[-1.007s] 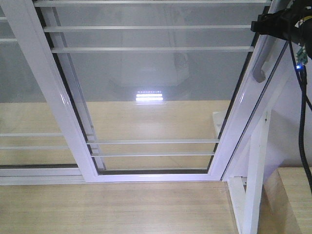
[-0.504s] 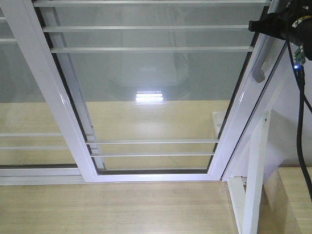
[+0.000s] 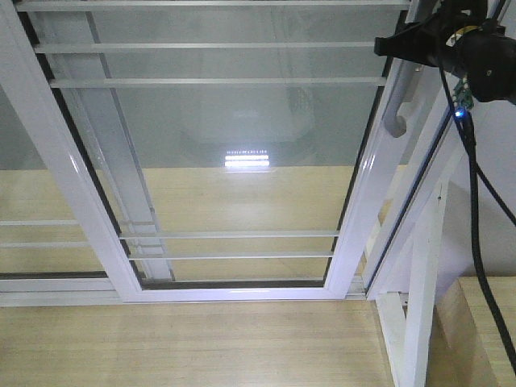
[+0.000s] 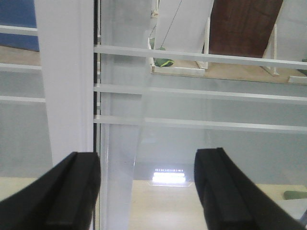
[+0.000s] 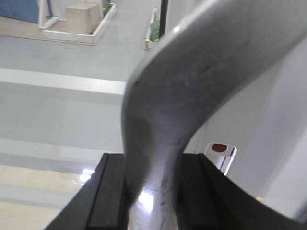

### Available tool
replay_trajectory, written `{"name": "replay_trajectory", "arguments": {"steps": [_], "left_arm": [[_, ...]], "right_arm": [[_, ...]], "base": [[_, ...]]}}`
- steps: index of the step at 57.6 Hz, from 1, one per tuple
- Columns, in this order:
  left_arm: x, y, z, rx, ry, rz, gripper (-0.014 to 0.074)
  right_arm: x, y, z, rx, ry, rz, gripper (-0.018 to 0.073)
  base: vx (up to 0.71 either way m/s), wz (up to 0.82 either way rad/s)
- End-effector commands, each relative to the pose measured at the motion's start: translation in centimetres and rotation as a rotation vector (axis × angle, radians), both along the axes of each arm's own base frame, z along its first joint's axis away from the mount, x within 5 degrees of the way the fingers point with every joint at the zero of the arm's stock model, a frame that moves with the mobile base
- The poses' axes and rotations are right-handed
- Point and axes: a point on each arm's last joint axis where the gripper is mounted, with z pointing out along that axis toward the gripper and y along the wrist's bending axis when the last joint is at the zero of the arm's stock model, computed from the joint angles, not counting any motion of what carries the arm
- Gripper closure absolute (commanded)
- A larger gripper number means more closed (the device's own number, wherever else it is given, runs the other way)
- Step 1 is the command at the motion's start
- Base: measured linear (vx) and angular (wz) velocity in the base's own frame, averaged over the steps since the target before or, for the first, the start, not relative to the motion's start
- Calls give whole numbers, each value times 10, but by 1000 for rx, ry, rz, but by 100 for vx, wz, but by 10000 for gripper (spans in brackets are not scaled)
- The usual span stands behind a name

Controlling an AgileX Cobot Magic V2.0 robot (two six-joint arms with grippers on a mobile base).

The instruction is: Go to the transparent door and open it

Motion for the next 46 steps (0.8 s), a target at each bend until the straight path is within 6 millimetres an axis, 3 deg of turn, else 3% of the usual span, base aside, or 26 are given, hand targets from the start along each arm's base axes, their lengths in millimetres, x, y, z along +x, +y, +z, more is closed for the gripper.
{"name": "replay_trajectory", "arguments": {"steps": [1, 26, 46], "left_arm": [[1, 1, 20, -6, -118, 11, 57], [1, 0, 19, -6, -107, 9, 57], [1, 0, 15, -4, -58, -1, 57]], "right_arm": [[-15, 20, 56, 15, -201, 53, 564], [-29, 78, 56, 29, -200, 196, 564], [-44, 109, 59, 28, -191, 280, 564]], "base": [[0, 0], [0, 0], [0, 0]]}}
